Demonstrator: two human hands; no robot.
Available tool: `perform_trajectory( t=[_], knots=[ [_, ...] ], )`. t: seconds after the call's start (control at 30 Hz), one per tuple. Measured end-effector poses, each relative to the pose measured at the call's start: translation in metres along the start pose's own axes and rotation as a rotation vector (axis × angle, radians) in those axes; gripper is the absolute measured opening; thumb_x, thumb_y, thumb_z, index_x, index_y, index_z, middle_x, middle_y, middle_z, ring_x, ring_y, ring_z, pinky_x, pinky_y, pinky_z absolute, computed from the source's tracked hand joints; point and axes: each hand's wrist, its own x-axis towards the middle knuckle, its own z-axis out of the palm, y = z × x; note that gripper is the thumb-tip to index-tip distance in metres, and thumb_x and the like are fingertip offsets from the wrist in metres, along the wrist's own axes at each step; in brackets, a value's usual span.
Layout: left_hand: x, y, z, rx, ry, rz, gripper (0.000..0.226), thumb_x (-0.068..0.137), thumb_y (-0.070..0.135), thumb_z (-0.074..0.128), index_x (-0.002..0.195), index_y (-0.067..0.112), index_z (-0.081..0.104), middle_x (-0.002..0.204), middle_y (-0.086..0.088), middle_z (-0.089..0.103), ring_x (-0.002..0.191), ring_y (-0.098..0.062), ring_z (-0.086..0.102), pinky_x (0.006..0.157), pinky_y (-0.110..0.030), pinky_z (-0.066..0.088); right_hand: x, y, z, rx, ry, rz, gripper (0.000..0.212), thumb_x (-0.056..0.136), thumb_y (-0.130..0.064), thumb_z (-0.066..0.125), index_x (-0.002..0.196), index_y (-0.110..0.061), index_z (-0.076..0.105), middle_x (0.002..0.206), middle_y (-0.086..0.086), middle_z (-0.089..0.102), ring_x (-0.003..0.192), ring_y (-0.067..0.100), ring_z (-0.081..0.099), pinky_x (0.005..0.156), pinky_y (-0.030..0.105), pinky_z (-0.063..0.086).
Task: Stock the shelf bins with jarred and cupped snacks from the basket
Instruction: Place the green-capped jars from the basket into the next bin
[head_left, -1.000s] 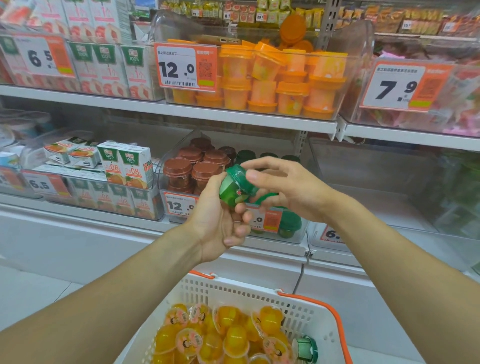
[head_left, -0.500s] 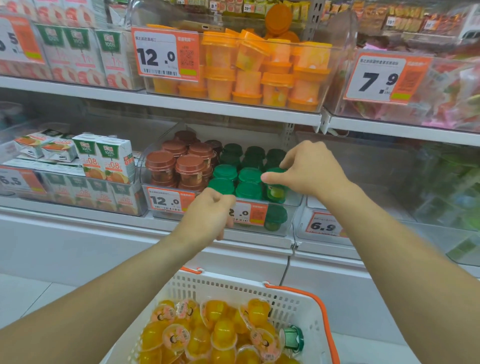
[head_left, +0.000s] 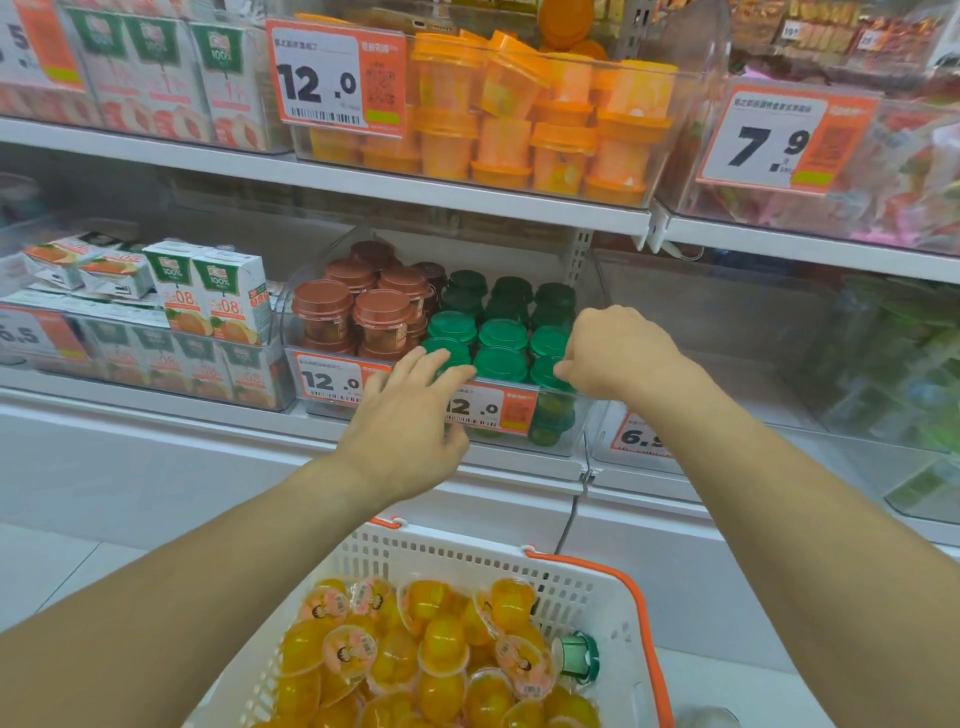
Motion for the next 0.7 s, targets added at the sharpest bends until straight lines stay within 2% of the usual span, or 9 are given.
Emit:
perform_trajectory(
  t=[0.1, 0.2, 0.37, 0.43, 0.5, 0.53, 0.57, 0.63, 0.7],
  knots=[
    [0.0, -0.001, 0.0, -0.028, -0.002, -0.004, 0.062, 0.096, 0.034, 0.052, 0.153, 0.031, 0.029, 0.163, 0.001, 0.02, 0.152, -0.021, 0.008, 0.12, -0.048, 0.014, 0.0, -0.001, 0.007, -0.014, 0.049, 0.006, 0.014, 0.095, -0.025, 0.058, 0.097, -0.01, 0.057, 0.105, 0.014, 0.065, 0.095, 0.033, 0.057, 0.086, 0.044, 0.054],
    [-0.001, 0.0, 0.002, -0.056, 0.002, -0.006, 0.062, 0.096, 0.032, 0.053, 0.153, 0.03, 0.029, 0.164, 0.001, 0.018, 0.153, -0.021, 0.005, 0.12, -0.05, 0.014, 0.002, 0.001, 0.012, -0.009, 0.086, 0.028, 0.021, 0.094, -0.024, 0.061, 0.11, -0.012, 0.067, 0.111, 0.014, 0.067, 0.101, 0.033, 0.059, 0.087, 0.046, 0.055],
    [-0.005, 0.0, 0.008, -0.074, 0.078, -0.012, 0.063, 0.092, 0.028, 0.056, 0.151, 0.024, 0.035, 0.164, -0.003, 0.018, 0.153, -0.024, 0.003, 0.119, -0.053, 0.015, 0.002, 0.003, 0.02, 0.003, 0.13, 0.028, 0.02, 0.094, -0.018, 0.063, 0.113, -0.014, 0.069, 0.11, 0.013, 0.065, 0.108, 0.032, 0.054, 0.087, 0.043, 0.051],
    [-0.008, 0.002, 0.008, -0.104, 0.238, 0.017, 0.054, 0.086, 0.021, 0.059, 0.138, 0.015, 0.049, 0.151, -0.008, 0.037, 0.144, -0.027, 0.023, 0.115, -0.052, 0.029, 0.001, 0.006, 0.023, 0.097, 0.21, 0.008, 0.021, 0.094, -0.019, 0.063, 0.112, -0.014, 0.072, 0.112, 0.011, 0.066, 0.106, 0.031, 0.057, 0.089, 0.044, 0.053],
    [-0.011, 0.008, 0.006, -0.132, 0.417, 0.07, 0.034, 0.082, 0.014, 0.06, 0.116, 0.01, 0.06, 0.121, -0.006, 0.053, 0.117, -0.025, 0.044, 0.098, -0.043, 0.043, -0.007, 0.01, 0.024, 0.252, 0.397, -0.08, 0.022, 0.096, -0.021, 0.059, 0.113, -0.015, 0.073, 0.111, 0.007, 0.062, 0.098, 0.031, 0.06, 0.084, 0.041, 0.052],
    [-0.013, 0.012, 0.004, -0.141, 0.452, 0.083, 0.024, 0.081, 0.012, 0.06, 0.105, 0.011, 0.062, 0.106, -0.003, 0.056, 0.103, -0.023, 0.049, 0.088, -0.041, 0.044, -0.015, 0.011, 0.024, 0.327, 0.492, -0.149, 0.023, 0.097, -0.02, 0.057, 0.112, -0.015, 0.073, 0.106, 0.004, 0.059, 0.093, 0.03, 0.059, 0.078, 0.038, 0.05],
    [-0.016, 0.016, 0.004, -0.167, 0.435, 0.092, 0.015, 0.082, 0.011, 0.06, 0.097, 0.012, 0.062, 0.094, 0.001, 0.057, 0.092, -0.023, 0.052, 0.08, -0.04, 0.045, -0.024, 0.01, 0.026, 0.382, 0.568, -0.235, 0.021, 0.097, -0.019, 0.056, 0.109, -0.014, 0.072, 0.1, 0.002, 0.055, 0.088, 0.028, 0.058, 0.073, 0.036, 0.048],
    [-0.027, 0.029, 0.007, -0.262, 0.251, 0.046, 0.008, 0.086, 0.013, 0.057, 0.091, 0.016, 0.062, 0.078, 0.004, 0.061, 0.078, -0.024, 0.058, 0.069, -0.038, 0.047, -0.046, 0.01, 0.04, 0.408, 0.58, -0.366, 0.017, 0.093, -0.016, 0.057, 0.103, -0.013, 0.071, 0.094, 0.001, 0.055, 0.081, 0.025, 0.058, 0.069, 0.035, 0.048],
    [-0.04, 0.041, 0.027, -0.26, -0.059, 0.032, 0.009, 0.089, 0.016, 0.055, 0.093, 0.017, 0.062, 0.08, 0.001, 0.066, 0.08, -0.026, 0.061, 0.068, -0.037, 0.049, -0.07, 0.012, 0.064, 0.356, 0.364, -0.438, 0.016, 0.092, -0.017, 0.056, 0.102, -0.015, 0.069, 0.093, 0.002, 0.061, 0.082, 0.023, 0.06, 0.072, 0.038, 0.051]
  ],
)
